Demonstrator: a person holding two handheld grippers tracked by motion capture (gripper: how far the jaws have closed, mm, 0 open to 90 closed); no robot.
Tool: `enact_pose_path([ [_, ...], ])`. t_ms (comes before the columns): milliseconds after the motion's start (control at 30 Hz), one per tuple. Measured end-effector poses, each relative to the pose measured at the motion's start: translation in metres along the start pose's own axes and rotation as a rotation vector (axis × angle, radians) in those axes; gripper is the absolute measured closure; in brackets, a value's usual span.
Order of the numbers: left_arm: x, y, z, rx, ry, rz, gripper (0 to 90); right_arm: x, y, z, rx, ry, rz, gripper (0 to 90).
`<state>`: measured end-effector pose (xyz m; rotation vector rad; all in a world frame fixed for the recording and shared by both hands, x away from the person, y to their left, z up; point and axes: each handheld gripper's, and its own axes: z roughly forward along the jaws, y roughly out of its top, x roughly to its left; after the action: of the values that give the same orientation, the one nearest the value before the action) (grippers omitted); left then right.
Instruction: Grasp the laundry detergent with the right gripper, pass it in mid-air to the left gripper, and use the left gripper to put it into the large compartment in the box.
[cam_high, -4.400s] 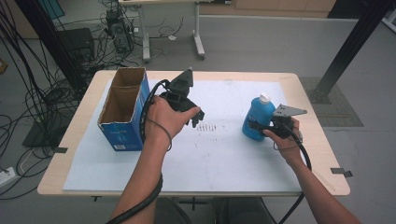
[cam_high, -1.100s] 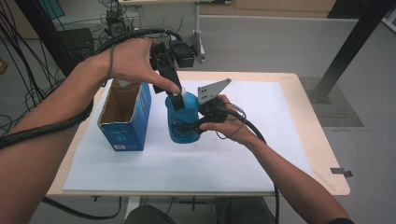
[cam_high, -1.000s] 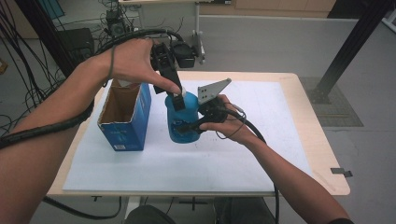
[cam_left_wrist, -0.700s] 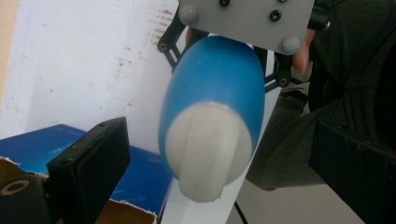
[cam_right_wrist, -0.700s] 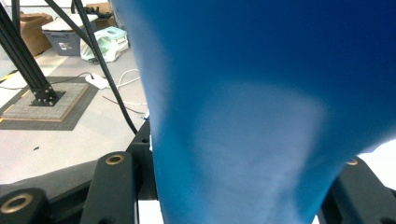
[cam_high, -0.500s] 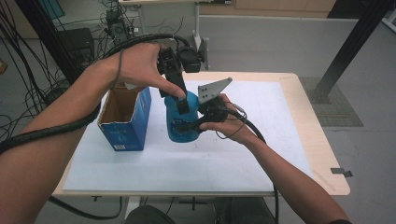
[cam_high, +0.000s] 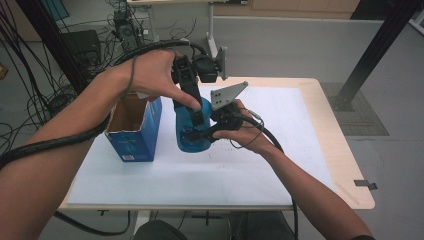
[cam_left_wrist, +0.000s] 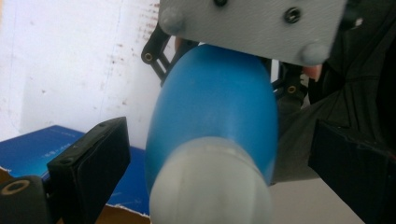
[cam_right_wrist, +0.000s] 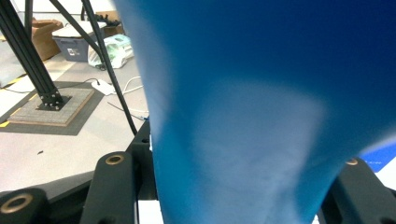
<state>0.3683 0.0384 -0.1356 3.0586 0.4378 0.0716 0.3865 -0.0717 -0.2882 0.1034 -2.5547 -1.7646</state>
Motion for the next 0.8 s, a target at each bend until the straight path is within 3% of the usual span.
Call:
enact_pose_path([
  [800, -0.002, 0.0025, 0.0017, 0.021, 0.001, 0.012, 6.2, 0.0016, 0.0091, -0.002, -0.011, 0.011, -0.01, 44.2],
])
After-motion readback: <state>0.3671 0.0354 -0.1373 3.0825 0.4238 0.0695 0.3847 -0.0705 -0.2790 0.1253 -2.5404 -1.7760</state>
